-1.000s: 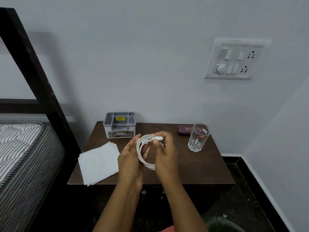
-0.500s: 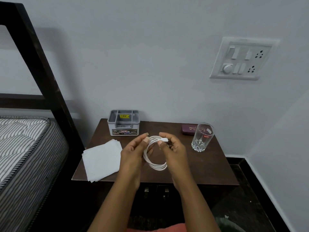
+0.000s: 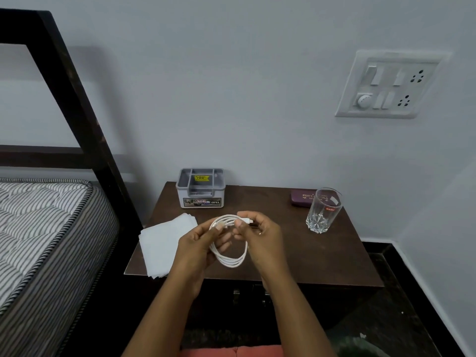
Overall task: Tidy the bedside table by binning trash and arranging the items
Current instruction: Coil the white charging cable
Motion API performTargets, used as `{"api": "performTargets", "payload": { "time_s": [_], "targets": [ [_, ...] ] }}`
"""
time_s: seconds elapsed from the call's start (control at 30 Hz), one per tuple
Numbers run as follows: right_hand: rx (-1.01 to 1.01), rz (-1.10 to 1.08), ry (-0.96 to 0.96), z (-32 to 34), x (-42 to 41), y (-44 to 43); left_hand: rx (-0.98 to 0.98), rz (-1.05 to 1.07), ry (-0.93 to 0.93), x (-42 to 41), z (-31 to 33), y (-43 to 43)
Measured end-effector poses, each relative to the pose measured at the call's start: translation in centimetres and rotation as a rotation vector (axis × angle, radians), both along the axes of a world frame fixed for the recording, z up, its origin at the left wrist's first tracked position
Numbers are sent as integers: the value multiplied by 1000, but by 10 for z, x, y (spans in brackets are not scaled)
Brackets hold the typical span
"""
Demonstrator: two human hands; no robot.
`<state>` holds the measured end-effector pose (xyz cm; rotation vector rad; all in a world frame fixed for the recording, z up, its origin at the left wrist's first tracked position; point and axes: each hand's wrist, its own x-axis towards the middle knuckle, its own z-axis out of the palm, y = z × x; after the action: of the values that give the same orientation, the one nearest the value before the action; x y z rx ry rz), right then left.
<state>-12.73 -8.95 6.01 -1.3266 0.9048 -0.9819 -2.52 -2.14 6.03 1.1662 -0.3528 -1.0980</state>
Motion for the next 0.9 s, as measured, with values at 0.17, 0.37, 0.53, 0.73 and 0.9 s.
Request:
{"api": "performTargets", "payload": {
  "time_s": [0.17, 0.37, 0.53, 0.73, 0.9],
  "targets": [
    [16, -10, 132, -15, 28, 6, -12, 303, 135, 30, -9, 8],
    [-538, 432, 807, -64, 81, 6, -58, 554, 180, 49, -16, 14],
    [-689, 567, 1103, -95, 125, 0, -49, 609, 222, 50, -23, 5],
    [-782, 480, 1212, -136, 143, -9, -31, 609, 222, 56, -25, -5],
    [-627, 428, 1034, -133, 126, -19, -2, 595, 227, 57, -30, -11]
  ]
}}
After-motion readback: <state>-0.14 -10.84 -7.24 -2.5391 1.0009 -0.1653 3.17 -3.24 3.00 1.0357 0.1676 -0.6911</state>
